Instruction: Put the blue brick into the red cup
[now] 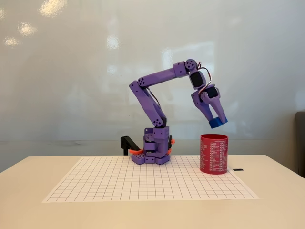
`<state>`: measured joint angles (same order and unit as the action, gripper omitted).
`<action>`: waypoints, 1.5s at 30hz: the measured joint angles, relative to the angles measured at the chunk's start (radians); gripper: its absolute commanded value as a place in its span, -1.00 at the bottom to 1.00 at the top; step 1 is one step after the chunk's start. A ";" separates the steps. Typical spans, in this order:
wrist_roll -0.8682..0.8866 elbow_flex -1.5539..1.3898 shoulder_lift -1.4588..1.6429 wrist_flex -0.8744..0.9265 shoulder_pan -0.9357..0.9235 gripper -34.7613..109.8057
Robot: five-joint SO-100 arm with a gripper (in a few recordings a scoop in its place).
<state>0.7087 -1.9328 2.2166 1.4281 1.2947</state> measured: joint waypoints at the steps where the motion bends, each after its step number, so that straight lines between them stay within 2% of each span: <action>1: 0.003 0.000 0.000 0.000 -0.011 -0.52; 5: 0.003 0.000 0.000 0.003 -0.008 -0.52; 6: 0.000 0.000 0.000 0.003 -0.003 -0.44; 8: -0.018 0.000 0.000 0.003 -0.003 -0.07; 9: -0.026 0.000 0.000 0.008 -0.003 0.29; 10: -0.021 -0.005 0.000 0.014 -0.003 0.38; 17: -0.015 -0.017 0.000 0.034 0.015 0.44; 25: -0.015 -0.032 0.017 0.034 -0.003 0.40; 26: -0.014 -0.034 0.017 0.034 -0.003 0.22; 28: -0.026 -0.034 0.017 0.032 -0.003 -0.52; 32: -0.091 -0.034 0.017 -0.009 -0.003 -0.52; 45: -0.091 -0.048 0.017 -0.018 -0.003 -0.52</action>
<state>0.6182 -1.9804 2.2335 1.4097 1.2916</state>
